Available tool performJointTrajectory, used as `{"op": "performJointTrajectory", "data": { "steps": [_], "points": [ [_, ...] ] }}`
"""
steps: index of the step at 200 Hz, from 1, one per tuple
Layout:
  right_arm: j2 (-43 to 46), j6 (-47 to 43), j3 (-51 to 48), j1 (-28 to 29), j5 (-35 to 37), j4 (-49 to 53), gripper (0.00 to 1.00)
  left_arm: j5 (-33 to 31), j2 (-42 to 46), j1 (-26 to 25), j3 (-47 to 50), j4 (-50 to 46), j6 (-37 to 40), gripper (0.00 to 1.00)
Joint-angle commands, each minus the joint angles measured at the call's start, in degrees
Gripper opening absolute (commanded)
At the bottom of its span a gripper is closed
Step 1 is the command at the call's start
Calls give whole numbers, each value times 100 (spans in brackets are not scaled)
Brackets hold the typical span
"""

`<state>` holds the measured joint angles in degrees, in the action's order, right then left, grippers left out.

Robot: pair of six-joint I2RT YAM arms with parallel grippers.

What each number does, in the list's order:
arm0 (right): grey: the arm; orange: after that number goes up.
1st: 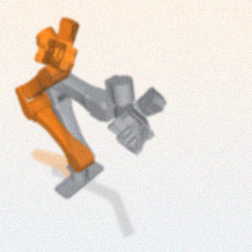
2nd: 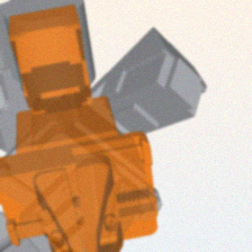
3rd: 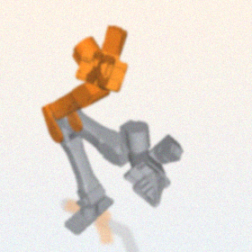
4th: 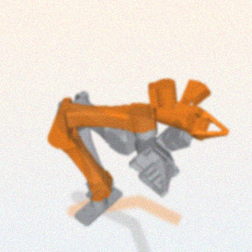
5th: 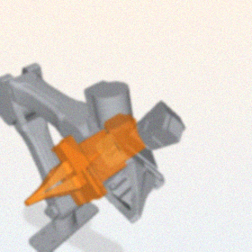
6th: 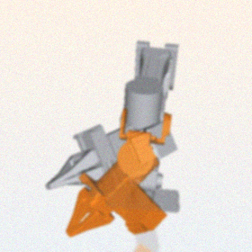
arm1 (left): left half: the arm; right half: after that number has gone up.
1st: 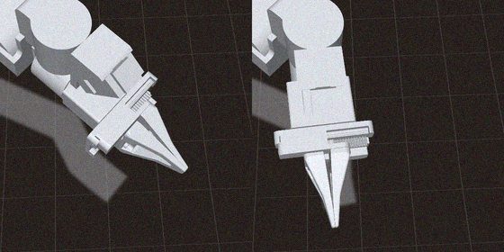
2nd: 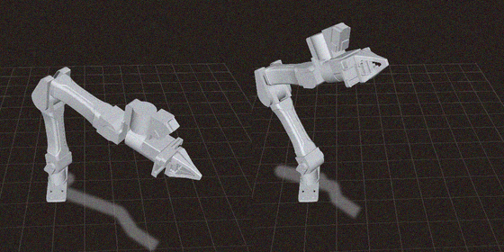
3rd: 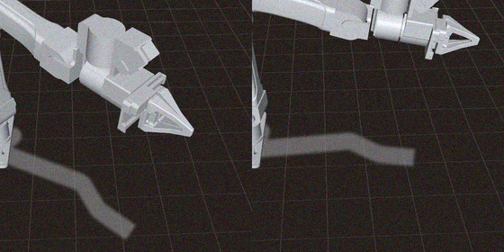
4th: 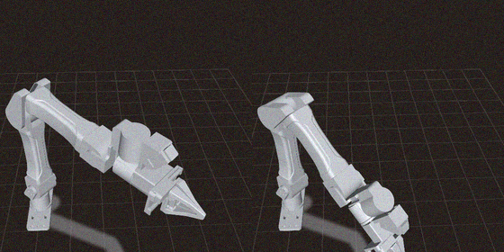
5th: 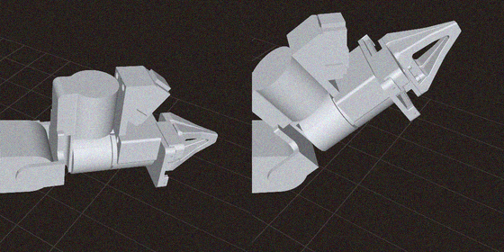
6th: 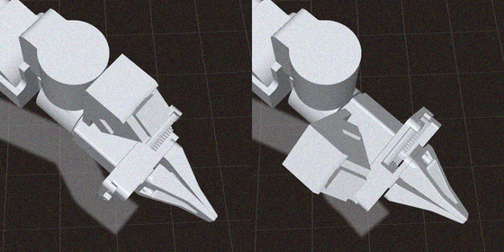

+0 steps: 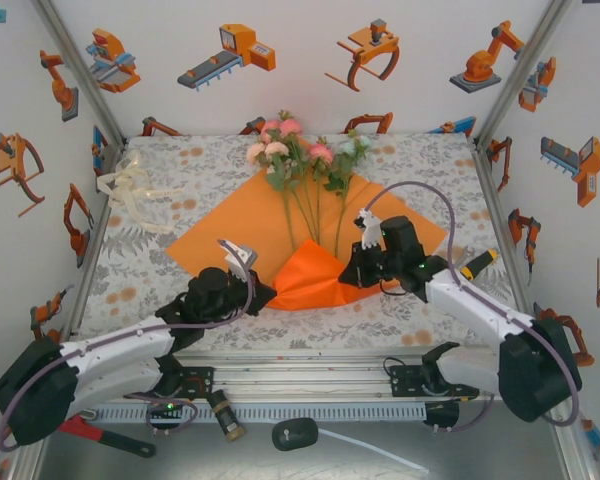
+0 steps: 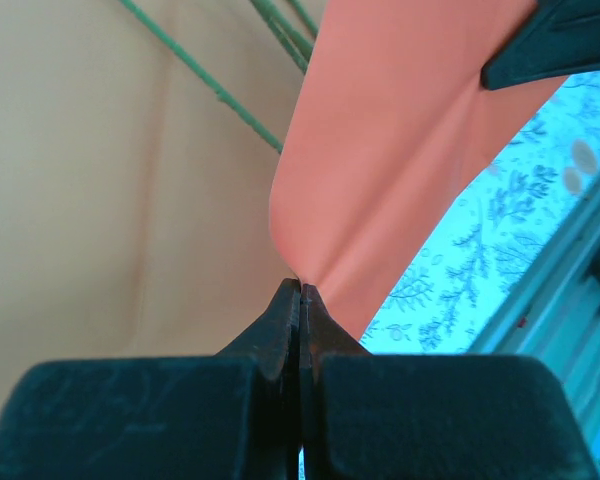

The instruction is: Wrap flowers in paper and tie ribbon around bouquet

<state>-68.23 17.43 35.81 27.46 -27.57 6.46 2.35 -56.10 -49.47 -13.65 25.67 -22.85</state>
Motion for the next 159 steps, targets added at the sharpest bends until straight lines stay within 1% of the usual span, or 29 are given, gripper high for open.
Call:
{"op": "performJointTrajectory", "data": {
  "steps": [1,27,66,102,111,122,136,159],
  "points": [
    [-220,-454,146,-125,861,-256,0,-743,-261,53,96,-66,190,2],
    [-525,-549,240,-151,973,-605,0,-928,-535,61,118,51,207,5],
    [-978,-698,561,-263,1061,-845,0,-1094,-978,74,116,417,177,3],
    [-1659,-762,914,-366,957,-1007,0,-1402,-1339,74,97,578,97,2],
    [-1808,-762,974,-397,930,-1090,0,-1467,-1401,78,90,596,105,5],
    [-1963,-747,1029,-441,909,-1176,0,-1520,-1475,94,72,603,114,12],
    [-2172,-743,1118,-490,868,-1231,0,-1648,-1586,96,62,597,115,24],
    [-2407,-702,1190,-562,766,-1315,0,-1951,-1721,143,73,586,129,33]
  ]
}}
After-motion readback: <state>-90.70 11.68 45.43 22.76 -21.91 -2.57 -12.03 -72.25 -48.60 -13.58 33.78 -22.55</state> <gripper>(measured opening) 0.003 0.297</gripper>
